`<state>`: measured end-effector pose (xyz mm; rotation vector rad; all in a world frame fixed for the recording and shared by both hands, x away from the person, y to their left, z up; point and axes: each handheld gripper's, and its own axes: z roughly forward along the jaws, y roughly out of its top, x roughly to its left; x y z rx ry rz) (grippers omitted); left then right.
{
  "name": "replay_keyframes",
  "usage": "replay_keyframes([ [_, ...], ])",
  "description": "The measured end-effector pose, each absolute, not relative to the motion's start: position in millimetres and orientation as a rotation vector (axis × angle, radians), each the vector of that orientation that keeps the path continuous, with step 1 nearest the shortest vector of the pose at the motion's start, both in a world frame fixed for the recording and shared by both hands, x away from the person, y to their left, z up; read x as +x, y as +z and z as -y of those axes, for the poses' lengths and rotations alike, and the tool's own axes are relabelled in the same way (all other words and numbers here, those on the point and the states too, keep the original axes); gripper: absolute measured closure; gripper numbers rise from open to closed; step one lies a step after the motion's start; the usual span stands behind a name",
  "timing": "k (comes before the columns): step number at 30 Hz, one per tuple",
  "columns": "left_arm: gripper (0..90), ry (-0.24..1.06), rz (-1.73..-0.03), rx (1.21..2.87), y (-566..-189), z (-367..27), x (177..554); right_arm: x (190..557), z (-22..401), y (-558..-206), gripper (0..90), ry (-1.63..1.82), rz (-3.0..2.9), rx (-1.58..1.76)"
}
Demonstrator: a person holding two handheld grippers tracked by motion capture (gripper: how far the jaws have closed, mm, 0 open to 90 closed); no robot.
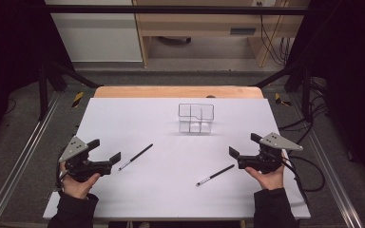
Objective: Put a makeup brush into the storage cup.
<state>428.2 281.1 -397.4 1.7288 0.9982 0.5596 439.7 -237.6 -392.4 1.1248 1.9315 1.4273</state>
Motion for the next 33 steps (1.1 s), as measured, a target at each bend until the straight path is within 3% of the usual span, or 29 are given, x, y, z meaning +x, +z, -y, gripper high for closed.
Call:
replay_keyframes([
  [33,2.9,0.562,-1.006,1.777,-408.8,-271.8,428.1,433.1,216.8,-401.5,1.9,1.263,-2.174,1.057],
])
